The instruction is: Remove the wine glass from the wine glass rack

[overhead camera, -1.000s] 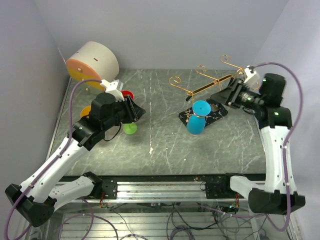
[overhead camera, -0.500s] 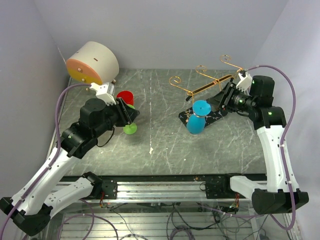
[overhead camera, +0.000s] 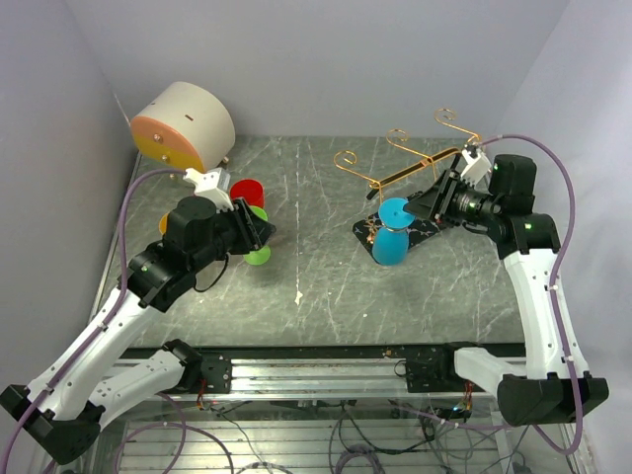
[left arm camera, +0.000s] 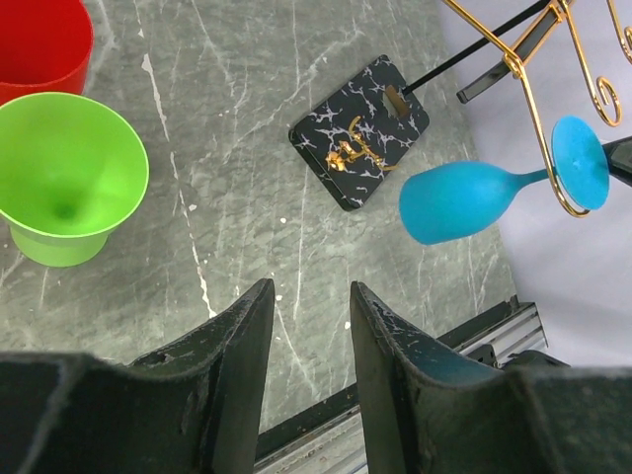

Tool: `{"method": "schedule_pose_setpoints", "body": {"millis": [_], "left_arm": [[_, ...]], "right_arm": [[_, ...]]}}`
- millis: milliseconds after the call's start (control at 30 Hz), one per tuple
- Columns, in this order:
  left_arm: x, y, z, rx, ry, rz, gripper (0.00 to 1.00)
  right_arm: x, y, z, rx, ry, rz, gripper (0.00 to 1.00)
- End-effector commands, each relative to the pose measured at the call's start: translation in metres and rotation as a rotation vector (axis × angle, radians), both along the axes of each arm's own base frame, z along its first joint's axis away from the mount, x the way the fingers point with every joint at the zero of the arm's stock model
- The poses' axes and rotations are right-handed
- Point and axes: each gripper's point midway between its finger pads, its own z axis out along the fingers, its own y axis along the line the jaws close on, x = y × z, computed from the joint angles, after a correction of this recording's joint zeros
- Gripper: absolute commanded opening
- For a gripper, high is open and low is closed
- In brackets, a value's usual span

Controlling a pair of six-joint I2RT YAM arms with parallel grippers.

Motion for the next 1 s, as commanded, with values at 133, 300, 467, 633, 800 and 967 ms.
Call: {"method": "schedule_pose_setpoints", "body": {"millis": [133,300,467,633,800,967], "left_arm": [[0.004,0.007,-0.005,0.008,0.003,0.039,0.47],[0.005,0.005,-0.008,0.014,0.012,0.04,0.47],[0.006,0.004,-0.013,0.018,0.023,0.04,0.47],[0.006,0.005,-0.016,0.023,0.03,0.043,0.46],[0.007,0.005,-0.017,0.025,0.033,0.046,0.46],[0.009,0.003,-0.021,0.032,0.043,0.046,0.46]], "right_arm": [[-0.004,0.011,0.024,0.052,-0.098,0.067,0.31],[-0.006,0.019,0.028,0.087,-0.11,0.113,0.3],[-0.003,0.02,0.022,0.095,-0.1,0.117,0.27],[-0.002,0.023,0.017,0.108,-0.093,0.138,0.11],[-0.003,0.022,0.02,0.111,-0.103,0.13,0.0],[-0.006,0.022,0.018,0.098,-0.094,0.14,0.16]]}}
